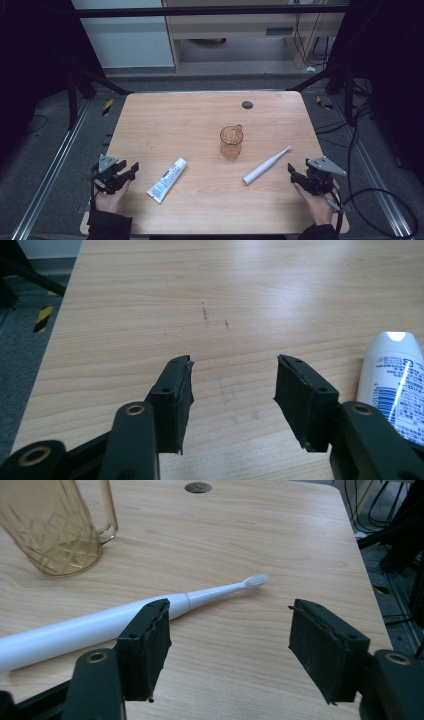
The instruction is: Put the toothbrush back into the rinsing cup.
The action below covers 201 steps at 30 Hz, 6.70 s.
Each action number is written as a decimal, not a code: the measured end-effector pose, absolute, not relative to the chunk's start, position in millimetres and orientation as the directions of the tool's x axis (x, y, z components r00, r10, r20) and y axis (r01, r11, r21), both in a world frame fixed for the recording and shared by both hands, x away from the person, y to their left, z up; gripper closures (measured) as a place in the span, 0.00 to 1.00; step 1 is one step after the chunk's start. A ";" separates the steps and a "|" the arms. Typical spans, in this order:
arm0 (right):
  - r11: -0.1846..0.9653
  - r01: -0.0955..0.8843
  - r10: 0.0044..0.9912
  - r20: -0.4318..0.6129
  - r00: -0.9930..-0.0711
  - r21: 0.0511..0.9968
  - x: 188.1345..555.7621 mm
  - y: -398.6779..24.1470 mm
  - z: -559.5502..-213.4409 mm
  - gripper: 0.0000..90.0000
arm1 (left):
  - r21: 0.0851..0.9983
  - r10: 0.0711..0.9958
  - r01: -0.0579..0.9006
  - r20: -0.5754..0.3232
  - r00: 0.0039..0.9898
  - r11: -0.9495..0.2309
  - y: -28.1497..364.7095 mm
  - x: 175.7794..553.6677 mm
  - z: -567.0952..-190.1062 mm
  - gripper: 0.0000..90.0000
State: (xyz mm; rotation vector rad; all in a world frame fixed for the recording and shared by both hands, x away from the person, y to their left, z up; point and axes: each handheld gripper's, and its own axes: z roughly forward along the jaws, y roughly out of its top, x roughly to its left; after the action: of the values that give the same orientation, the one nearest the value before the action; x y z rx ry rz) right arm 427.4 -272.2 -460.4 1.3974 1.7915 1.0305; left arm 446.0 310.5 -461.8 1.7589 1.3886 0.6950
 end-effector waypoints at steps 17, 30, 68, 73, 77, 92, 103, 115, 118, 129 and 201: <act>0.221 0.505 0.897 0.030 -0.441 0.834 441.3 -219.8 -453.6 0.64 | 0.801 0.951 0.579 -0.040 0.307 -0.153 303.1 447.4 -467.8 0.53; 0.263 0.523 0.875 0.028 -0.484 0.810 461.1 -189.4 -466.6 0.82 | 0.782 0.950 0.599 -0.028 0.312 -0.174 300.4 451.6 -471.6 0.53; 0.351 0.587 0.840 0.032 -0.542 0.729 467.8 -169.6 -484.2 0.99 | 0.779 0.953 0.604 -0.025 0.301 -0.170 303.3 452.2 -471.4 0.53; 0.339 0.593 0.846 0.039 -0.532 0.730 465.1 -176.8 -483.5 0.99 | 0.778 0.953 0.605 -0.027 0.300 -0.169 303.5 452.1 -471.6 0.53; 0.338 0.603 0.850 0.040 -0.525 0.723 463.2 -180.9 -483.6 0.99 | 0.778 0.953 0.606 -0.028 0.301 -0.168 303.6 452.1 -471.6 0.53; 0.331 0.613 0.858 0.042 -0.512 0.717 458.6 -190.9 -481.9 0.98 | 0.777 0.953 0.606 -0.029 0.300 -0.167 303.7 452.0 -471.5 0.53; 0.335 0.621 0.861 0.037 -0.507 0.709 458.0 -194.7 -482.2 0.98 | 0.778 0.953 0.606 -0.031 0.301 -0.166 304.0 451.9 -471.4 0.53; 0.293 0.597 0.878 0.037 -0.476 0.747 454.2 -204.0 -454.0 0.88 | 0.775 0.953 0.611 -0.038 0.300 -0.161 304.5 453.0 -472.4 0.52; 0.289 0.601 0.889 0.024 -0.458 0.745 455.3 -207.5 -444.2 0.84 | 0.774 0.953 0.612 -0.037 0.300 -0.162 304.4 452.9 -472.7 0.52; 0.263 0.632 0.905 0.041 -0.423 0.729 469.3 -209.8 -424.0 0.70 | 0.770 0.953 0.617 -0.037 0.300 -0.164 305.1 453.5 -473.6 0.52; 0.385 0.827 0.897 0.045 -0.439 0.409 552.9 -173.2 -460.4 0.71 | 0.750 0.954 0.637 -0.025 0.299 -0.180 305.3 455.4 -476.3 0.51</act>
State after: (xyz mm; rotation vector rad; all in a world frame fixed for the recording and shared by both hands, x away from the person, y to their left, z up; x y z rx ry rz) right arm 552.9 -173.2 -460.4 1.5483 2.4557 0.5626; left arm 455.4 305.3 -476.3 1.9053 1.4164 0.6111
